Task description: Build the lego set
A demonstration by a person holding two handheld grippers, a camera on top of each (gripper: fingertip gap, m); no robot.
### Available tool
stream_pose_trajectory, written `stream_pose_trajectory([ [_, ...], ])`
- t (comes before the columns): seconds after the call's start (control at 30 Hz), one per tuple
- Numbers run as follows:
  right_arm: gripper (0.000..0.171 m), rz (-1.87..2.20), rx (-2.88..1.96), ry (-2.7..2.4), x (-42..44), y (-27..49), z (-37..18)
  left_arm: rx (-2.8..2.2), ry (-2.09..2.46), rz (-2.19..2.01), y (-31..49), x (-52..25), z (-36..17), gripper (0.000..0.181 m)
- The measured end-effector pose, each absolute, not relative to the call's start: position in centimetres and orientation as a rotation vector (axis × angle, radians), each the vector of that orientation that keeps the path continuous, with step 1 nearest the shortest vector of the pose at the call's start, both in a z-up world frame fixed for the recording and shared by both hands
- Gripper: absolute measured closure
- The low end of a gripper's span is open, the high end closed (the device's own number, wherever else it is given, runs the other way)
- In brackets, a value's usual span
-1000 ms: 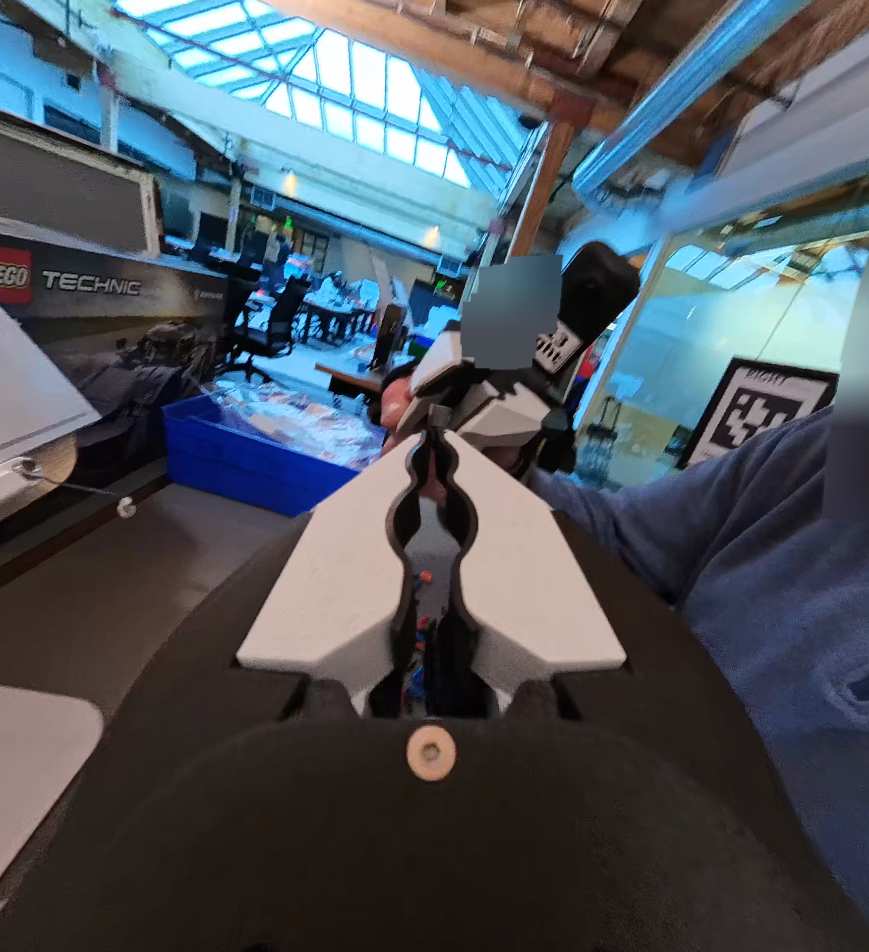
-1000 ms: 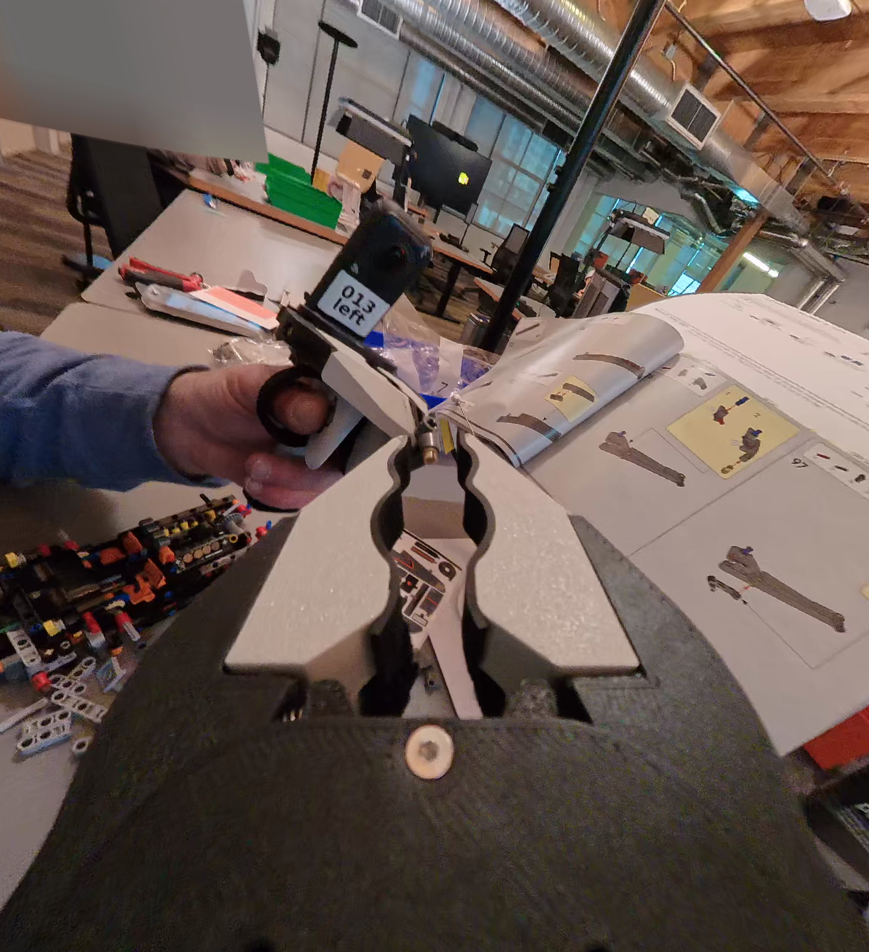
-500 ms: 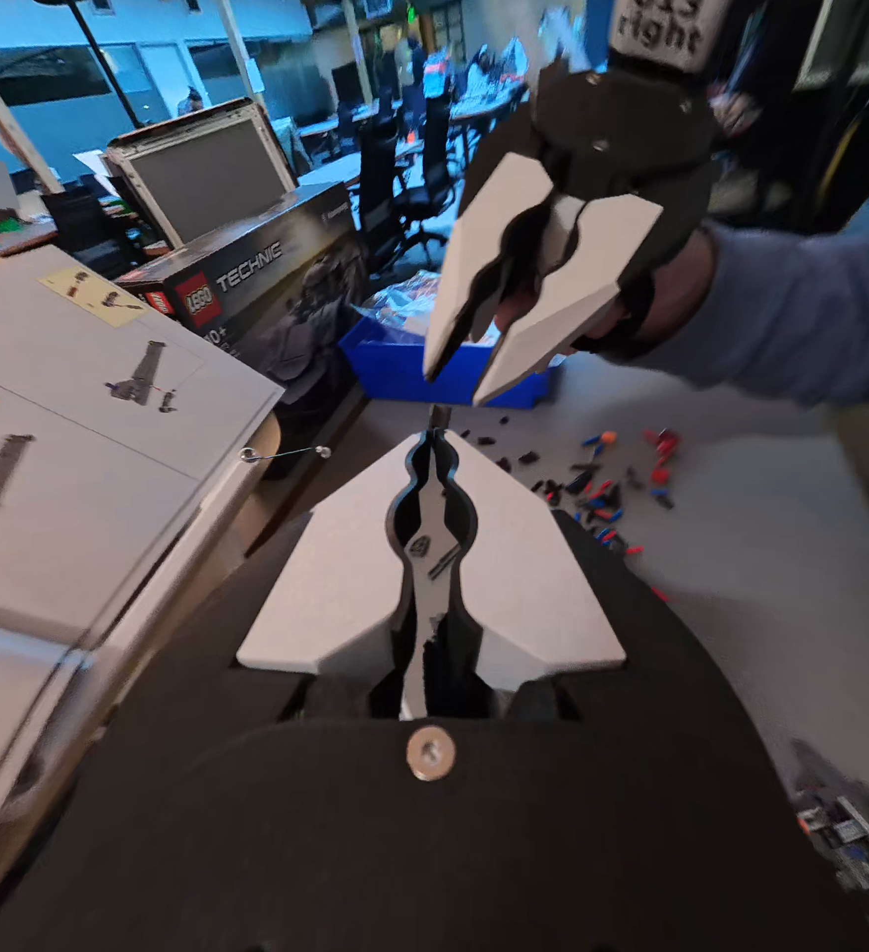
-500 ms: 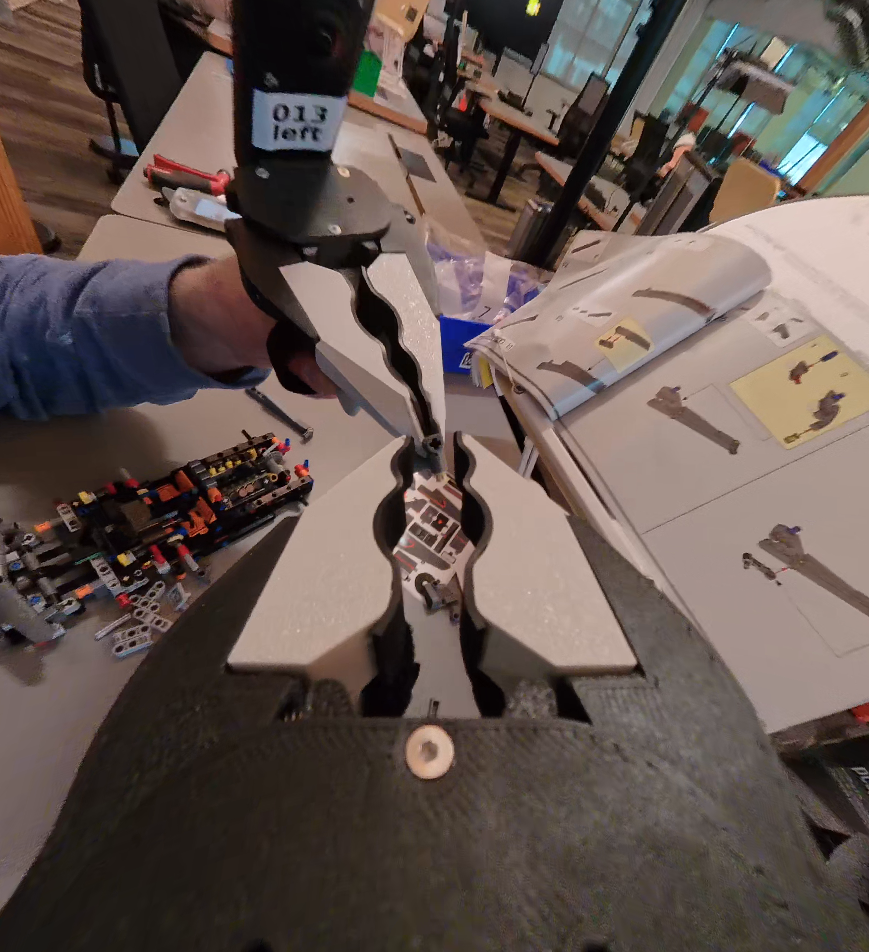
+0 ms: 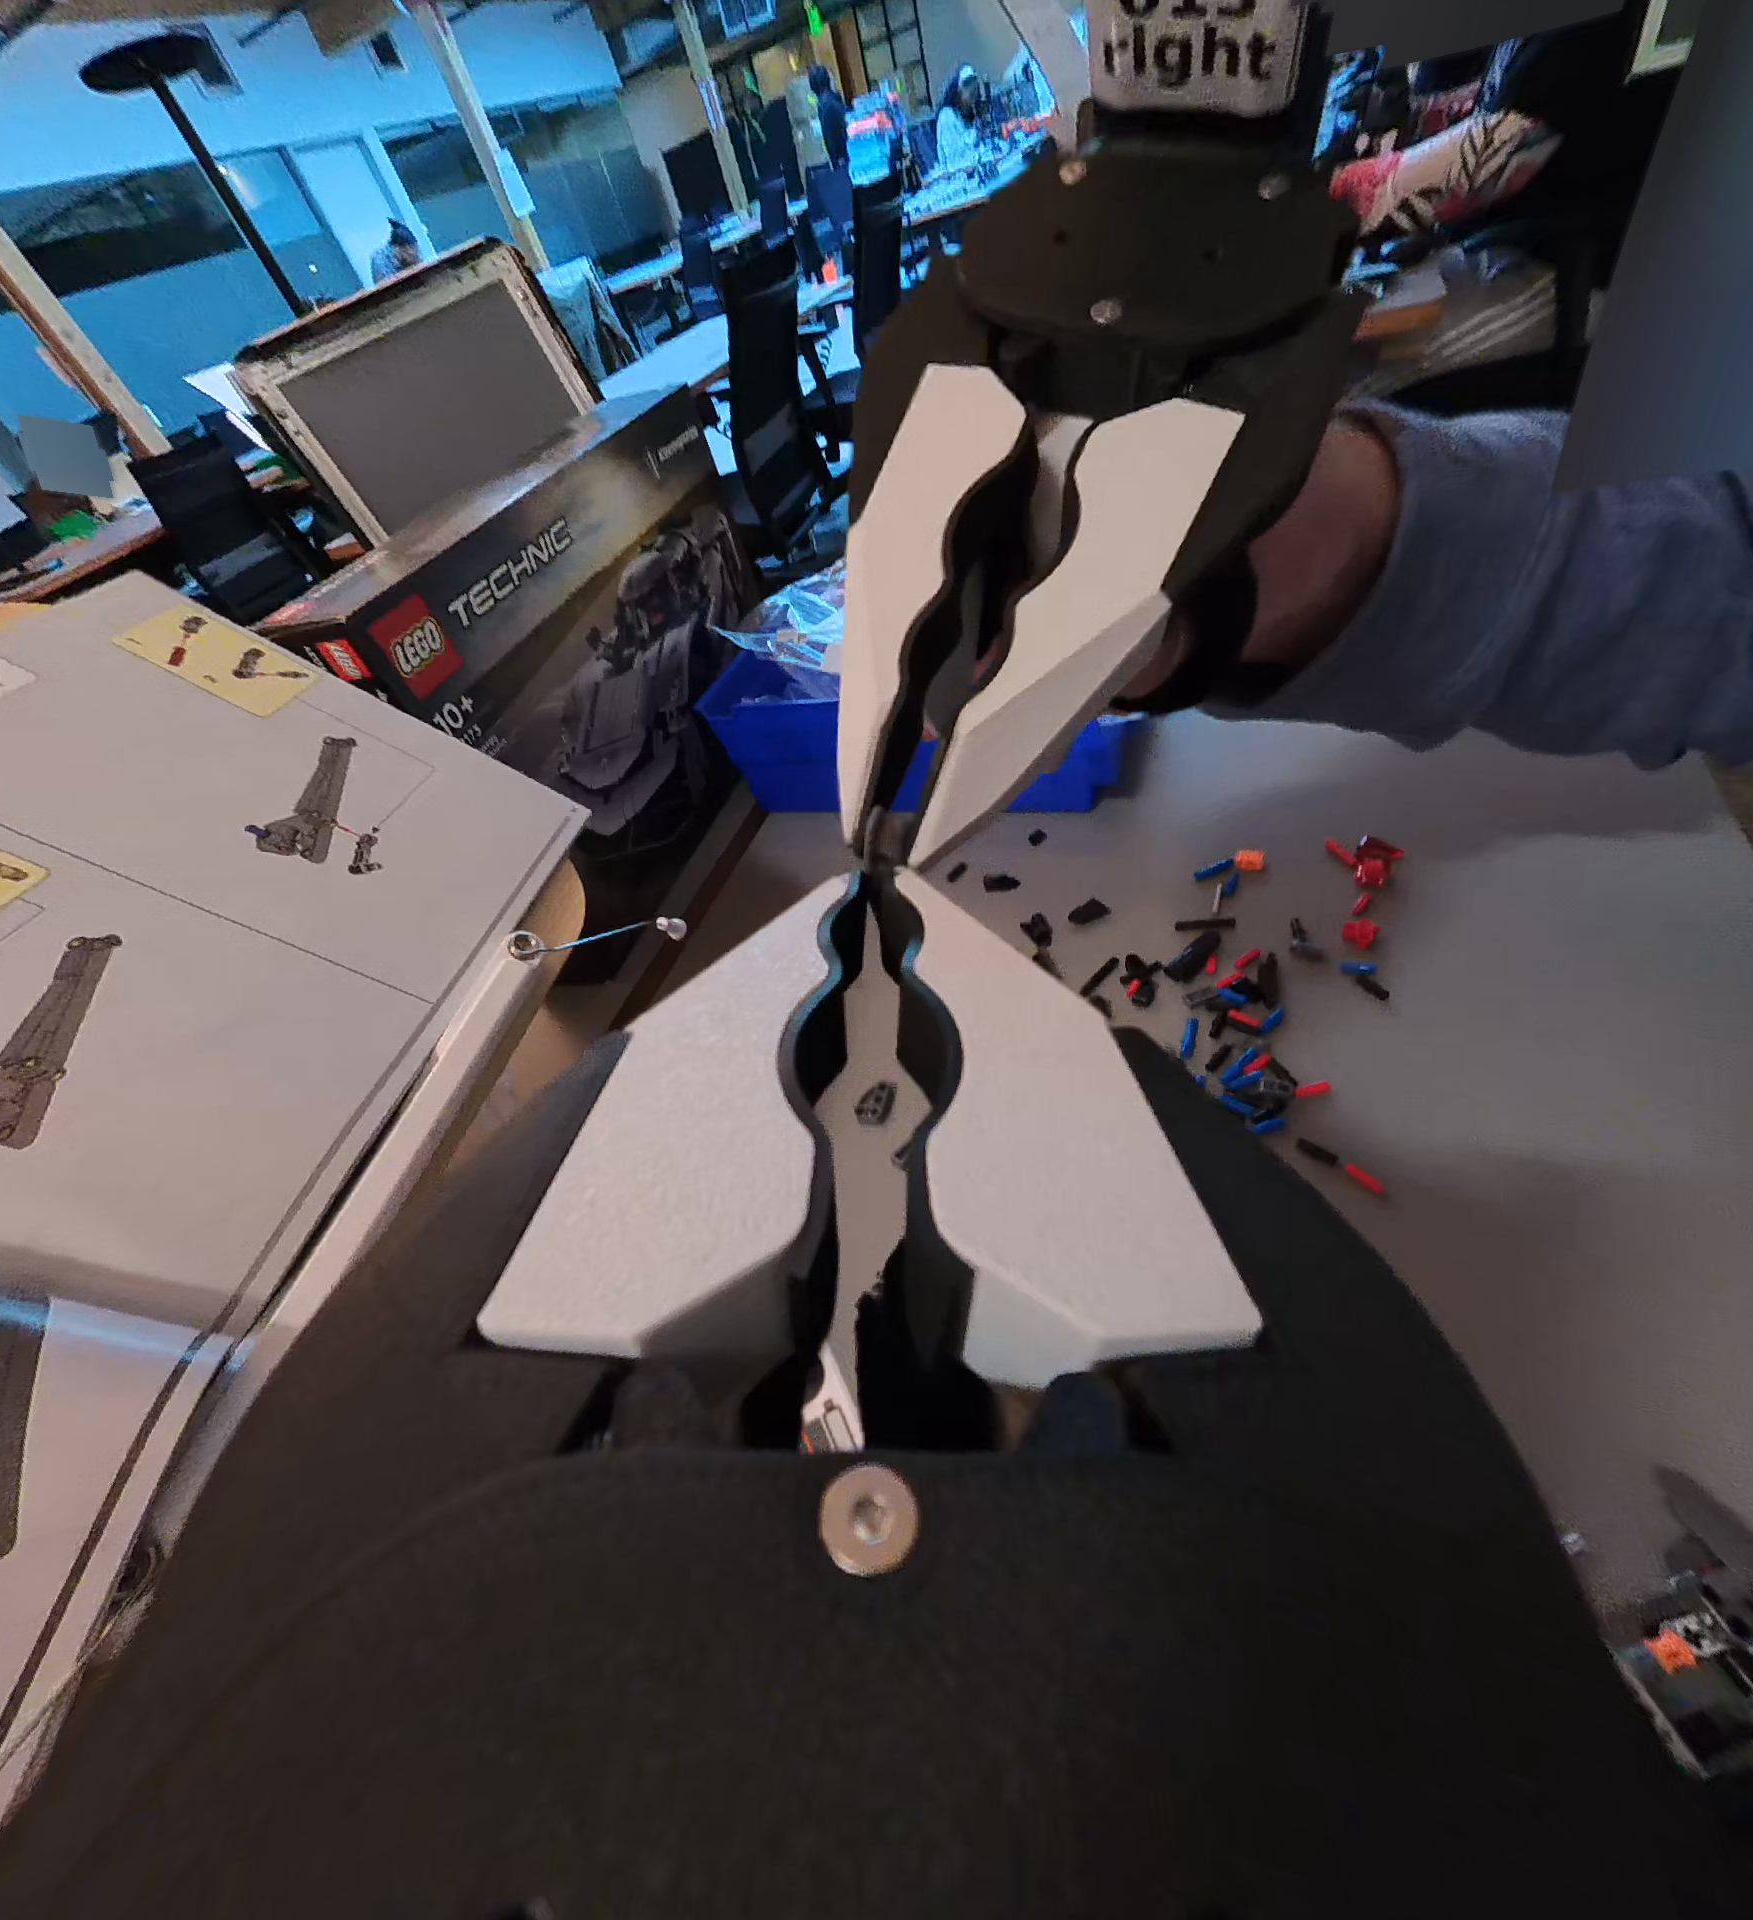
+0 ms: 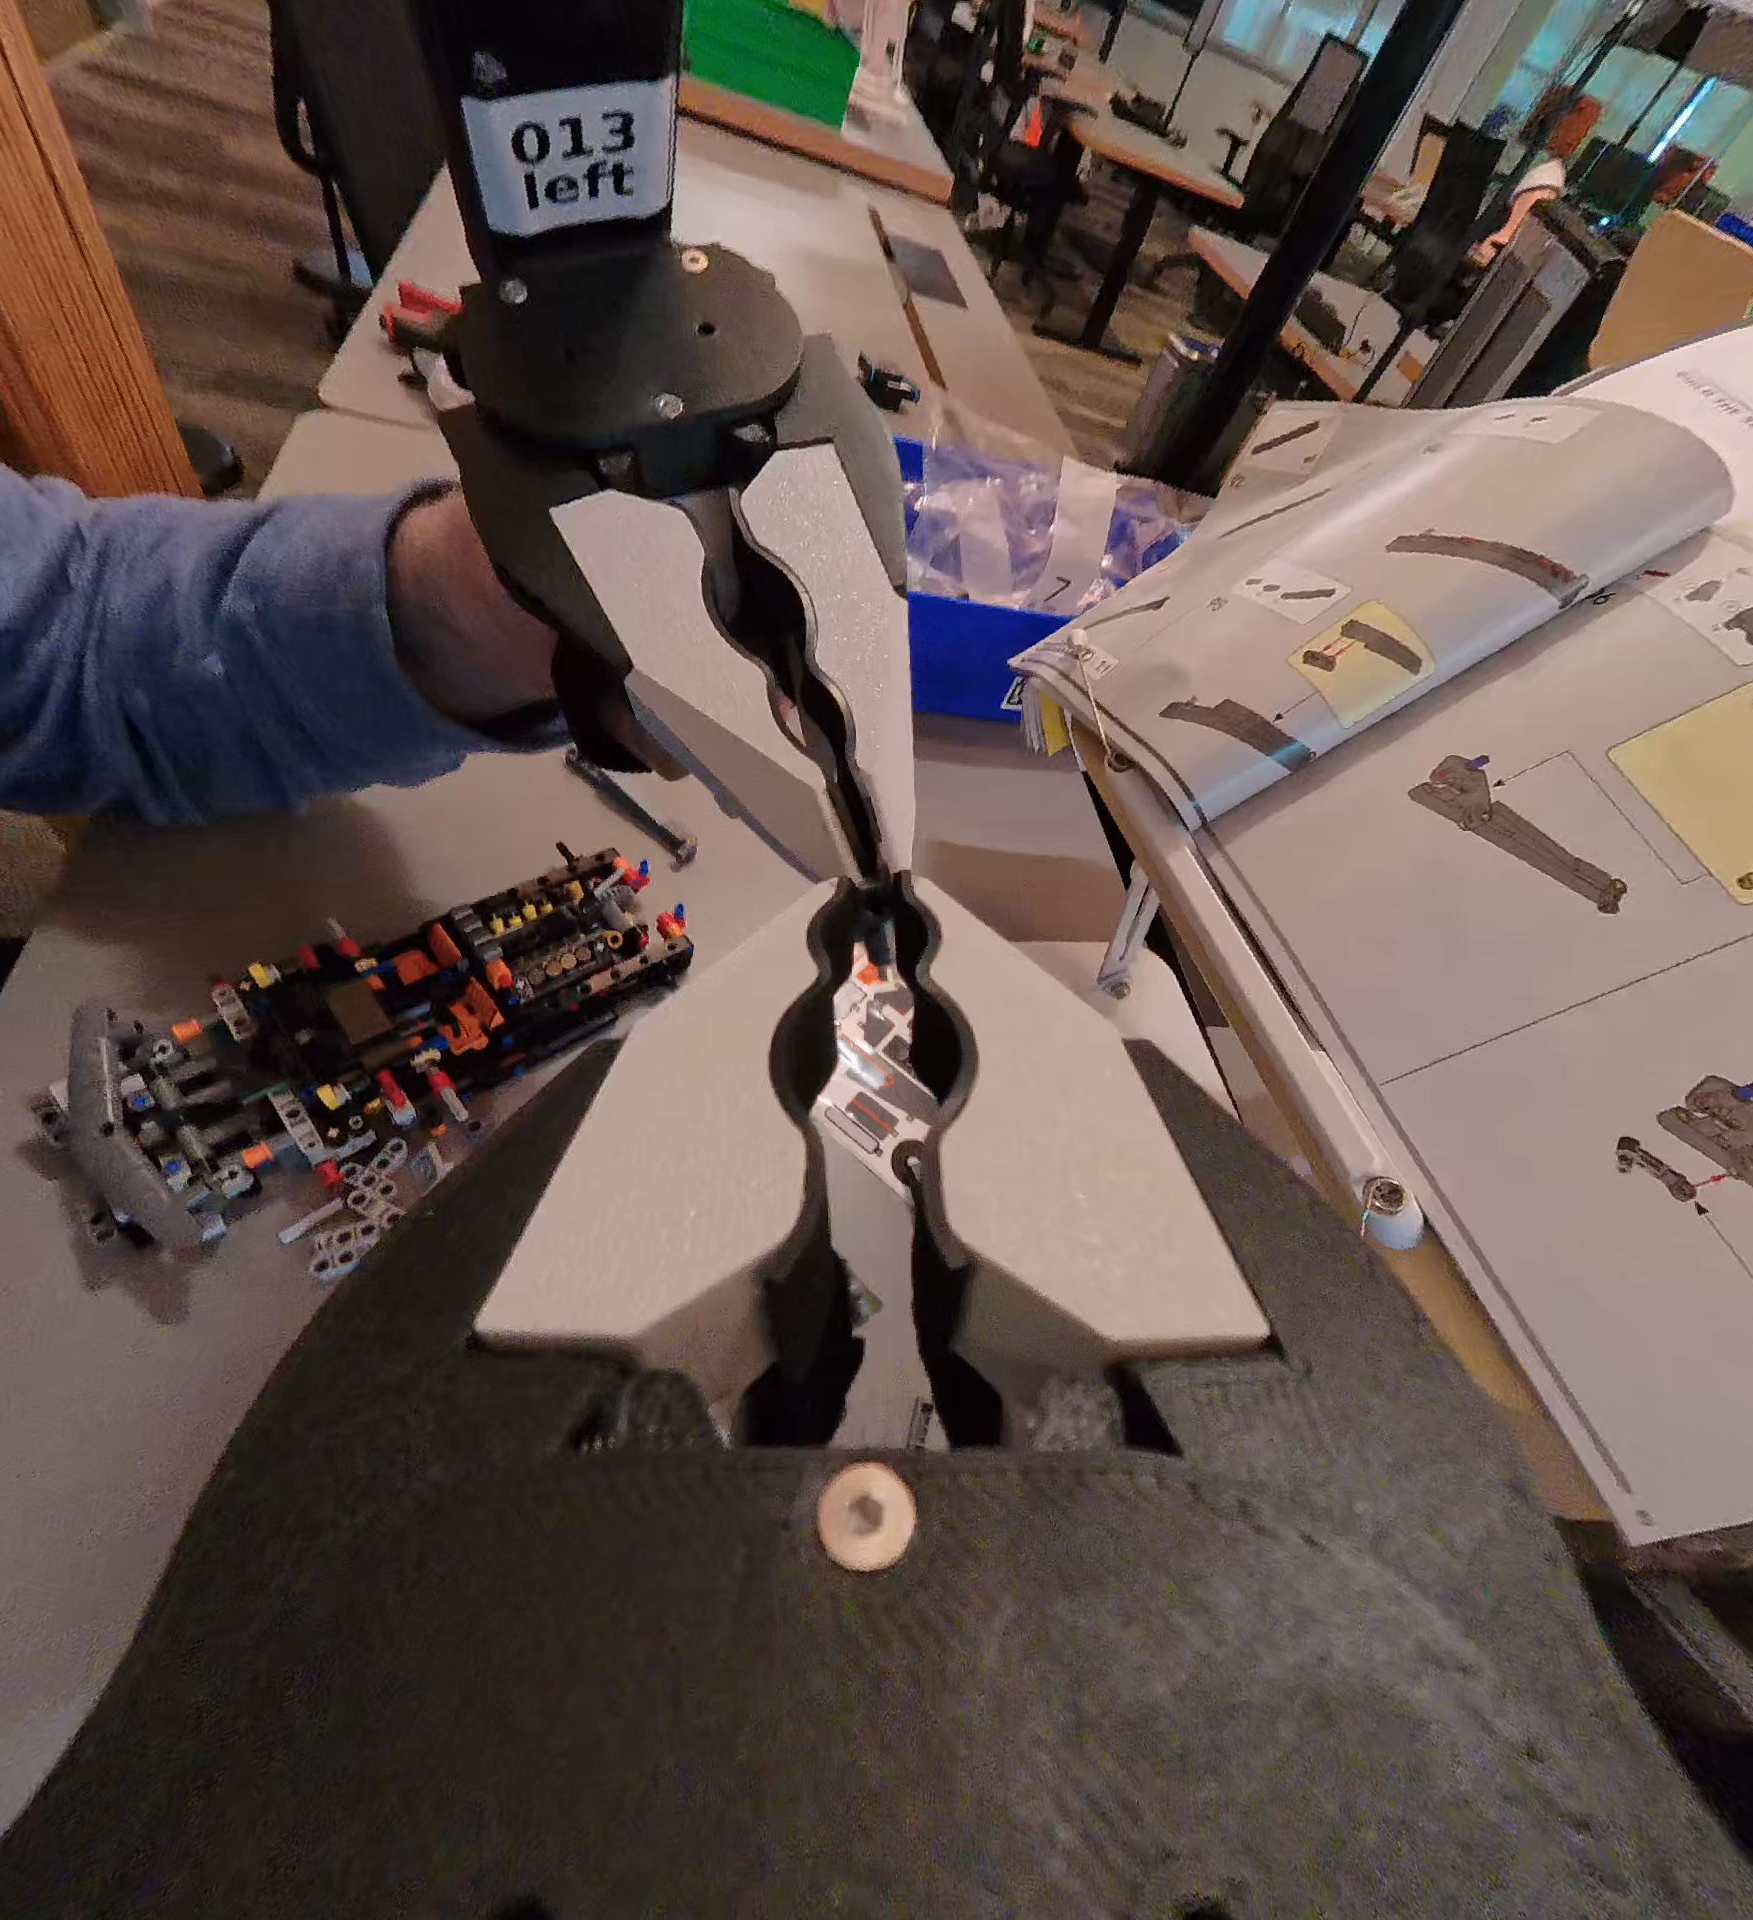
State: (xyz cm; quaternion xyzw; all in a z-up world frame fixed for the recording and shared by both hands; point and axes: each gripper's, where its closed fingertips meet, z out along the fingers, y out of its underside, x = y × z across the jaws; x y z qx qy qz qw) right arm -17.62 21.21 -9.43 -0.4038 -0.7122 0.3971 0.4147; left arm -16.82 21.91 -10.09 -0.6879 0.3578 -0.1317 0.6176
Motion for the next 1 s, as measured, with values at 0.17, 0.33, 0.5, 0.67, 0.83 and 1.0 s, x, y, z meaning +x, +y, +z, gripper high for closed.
stream_pose_trajectory([
  [0.17, 0.167, 1.125, -1.031, -1.63, -17.3, 22.3, -7.6, -1.544, 0.749, -0.33, 22.1, -17.6, -9.0, 0.17],
  [0.33, 0.166, 1.329, -1.046, -1.469, -17.5, 23.0, -6.1, -1.51, 0.683, -0.448, 22.4, -17.6, -8.6, 0.159],
  [0.5, 0.167, 1.459, -1.051, -1.397, -18.2, 23.0, -5.9, -1.494, 0.634, -0.543, 22.8, -17.3, -8.8, 0.156],
  [0.67, 0.167, 1.489, -1.05, -1.392, -18.7, 22.9, -6.0, -1.455, 0.59, -0.608, 22.8, -17.4, -8.2, 0.163],
  [0.83, 0.167, 1.488, -1.049, -1.404, -18.8, 22.5, -6.4, -1.441, 0.578, -0.602, 22.9, -17.6, -8.2, 0.173],
  [1.0, 0.167, 1.468, -1.059, -1.414, -18.8, 22.5, -6.8, -1.448, 0.593, -0.547, 23.0, -17.6, -8.6, 0.175],
])
